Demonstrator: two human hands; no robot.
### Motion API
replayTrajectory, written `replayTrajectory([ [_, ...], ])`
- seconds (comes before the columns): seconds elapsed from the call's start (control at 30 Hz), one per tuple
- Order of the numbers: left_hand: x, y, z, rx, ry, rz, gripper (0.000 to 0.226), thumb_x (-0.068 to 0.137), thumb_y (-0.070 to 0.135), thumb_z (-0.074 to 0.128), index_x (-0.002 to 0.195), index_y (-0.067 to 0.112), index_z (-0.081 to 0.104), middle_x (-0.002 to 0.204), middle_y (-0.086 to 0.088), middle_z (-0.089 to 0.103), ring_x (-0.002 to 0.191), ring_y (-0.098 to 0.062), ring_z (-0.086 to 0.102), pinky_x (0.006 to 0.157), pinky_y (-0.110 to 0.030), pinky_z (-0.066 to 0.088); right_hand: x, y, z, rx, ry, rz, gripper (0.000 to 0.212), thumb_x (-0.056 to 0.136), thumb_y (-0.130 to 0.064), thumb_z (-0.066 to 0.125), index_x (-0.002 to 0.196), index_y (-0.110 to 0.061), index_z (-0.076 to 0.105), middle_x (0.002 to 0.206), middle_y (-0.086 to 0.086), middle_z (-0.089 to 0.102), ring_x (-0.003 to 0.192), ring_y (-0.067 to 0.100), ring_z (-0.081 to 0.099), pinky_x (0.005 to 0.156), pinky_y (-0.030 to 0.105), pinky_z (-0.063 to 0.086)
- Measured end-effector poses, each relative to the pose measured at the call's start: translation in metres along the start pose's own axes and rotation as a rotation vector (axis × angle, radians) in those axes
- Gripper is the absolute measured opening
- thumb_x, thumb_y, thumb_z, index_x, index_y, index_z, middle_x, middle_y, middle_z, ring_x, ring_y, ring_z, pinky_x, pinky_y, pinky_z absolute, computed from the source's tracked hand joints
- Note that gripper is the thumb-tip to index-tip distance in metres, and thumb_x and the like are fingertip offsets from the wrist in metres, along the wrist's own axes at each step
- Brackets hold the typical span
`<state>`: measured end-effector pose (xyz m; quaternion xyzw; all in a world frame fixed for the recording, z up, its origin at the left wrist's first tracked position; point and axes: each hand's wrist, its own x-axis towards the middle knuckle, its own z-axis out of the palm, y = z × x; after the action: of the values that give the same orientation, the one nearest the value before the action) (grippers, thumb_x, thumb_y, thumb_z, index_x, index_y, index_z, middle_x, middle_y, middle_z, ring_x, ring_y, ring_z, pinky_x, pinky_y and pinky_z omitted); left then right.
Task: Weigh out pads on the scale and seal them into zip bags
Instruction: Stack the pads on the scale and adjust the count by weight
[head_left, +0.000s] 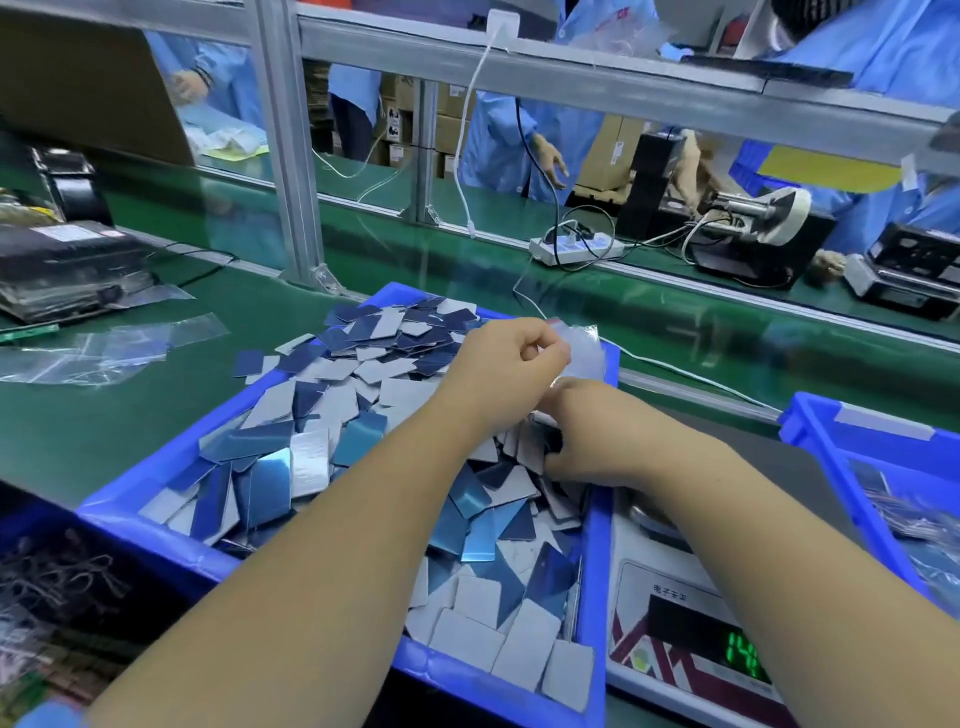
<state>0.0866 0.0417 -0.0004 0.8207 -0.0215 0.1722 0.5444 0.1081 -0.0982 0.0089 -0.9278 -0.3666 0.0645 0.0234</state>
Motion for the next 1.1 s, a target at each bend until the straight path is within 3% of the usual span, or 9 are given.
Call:
replayTrajectory([
  [0.13,-0.001,0.001,0.0,-0.002,0.002,0.002,0.016,0.089,0.021,0.06,0.077,0.017,0.07,0.044,0.013,0.04,0.05,-0.008,0.039,0.058,-0.028,0.04,0.006,0.001,-0.002,-0.016,0.007,-0.004,0.031,0.078,-0.018,0.062,0.109,-0.017,0.061,0.097,0.008,0.065,0.075,0.022,0.052,0.063,0.035,0.049],
  [0.27,0.0,0.001,-0.001,-0.025,0.021,0.005,0.017,0.09,0.02,0.061,0.076,0.014,0.07,0.046,0.012,0.04,0.049,-0.009,0.038,0.055,-0.026,0.038,0.004,-0.004,-0.003,0.132,0.0,-0.066,0.031,0.077,-0.012,0.065,0.107,-0.021,0.065,0.098,0.003,0.067,0.086,0.02,0.058,0.074,0.035,0.053],
  [0.37,0.001,0.003,-0.001,-0.01,0.023,0.005,0.017,0.09,0.021,0.06,0.078,0.014,0.07,0.044,0.011,0.042,0.044,-0.008,0.038,0.048,-0.022,0.035,0.0,-0.004,-0.01,0.314,-0.01,-0.084,0.018,0.075,-0.02,0.07,0.087,-0.031,0.063,0.086,-0.014,0.067,0.079,0.001,0.06,0.066,0.015,0.049],
  [0.43,0.001,0.003,0.0,-0.024,0.015,-0.007,0.016,0.089,0.021,0.06,0.078,0.014,0.069,0.047,0.007,0.049,0.045,-0.013,0.045,0.051,-0.025,0.041,0.002,0.0,-0.013,0.375,0.02,-0.056,0.016,0.076,-0.024,0.072,0.091,-0.026,0.066,0.087,-0.017,0.067,0.079,-0.001,0.061,0.064,0.01,0.047],
  [0.57,0.001,0.003,-0.002,-0.053,0.017,-0.011,0.018,0.09,0.02,0.06,0.075,0.015,0.069,0.049,0.004,0.05,0.05,-0.015,0.045,0.059,-0.034,0.046,0.011,0.01,-0.009,0.302,0.013,0.04,0.014,0.081,-0.039,0.074,0.088,-0.036,0.061,0.085,-0.015,0.061,0.083,0.006,0.058,0.064,0.013,0.044],
  [0.63,0.001,0.004,-0.003,-0.041,0.031,0.003,0.019,0.092,0.021,0.06,0.077,0.012,0.069,0.044,0.011,0.043,0.047,-0.01,0.039,0.054,-0.027,0.041,0.015,0.013,-0.005,0.237,-0.102,0.103,0.041,0.077,-0.054,0.075,0.108,-0.03,0.064,0.101,-0.009,0.064,0.095,0.013,0.06,0.079,0.025,0.05],
  [0.73,0.001,0.004,-0.004,-0.047,0.041,0.007,0.02,0.093,0.02,0.061,0.078,0.01,0.069,0.042,0.011,0.039,0.046,-0.01,0.037,0.055,-0.027,0.039,0.018,0.012,-0.01,0.218,-0.217,0.12,0.067,0.068,-0.059,0.082,0.121,-0.029,0.056,0.108,-0.012,0.06,0.1,0.011,0.059,0.084,0.027,0.048],
  [0.93,0.002,0.004,-0.003,-0.041,0.046,0.017,0.018,0.093,0.019,0.062,0.079,0.01,0.07,0.042,0.012,0.038,0.046,-0.008,0.037,0.049,-0.01,0.034,0.02,0.005,-0.013,0.212,-0.264,0.117,0.067,0.058,-0.056,0.089,0.111,-0.033,0.055,0.098,-0.012,0.061,0.089,0.009,0.059,0.081,0.029,0.05],
  [1.1,0.004,0.002,-0.003,-0.039,0.056,0.022,0.018,0.092,0.018,0.063,0.079,0.008,0.069,0.046,0.01,0.039,0.05,-0.011,0.037,0.053,-0.01,0.036,0.014,0.006,-0.018,0.281,-0.19,0.062,0.055,0.064,-0.046,0.089,0.109,-0.027,0.063,0.1,-0.013,0.065,0.088,0.01,0.063,0.077,0.025,0.052],
])
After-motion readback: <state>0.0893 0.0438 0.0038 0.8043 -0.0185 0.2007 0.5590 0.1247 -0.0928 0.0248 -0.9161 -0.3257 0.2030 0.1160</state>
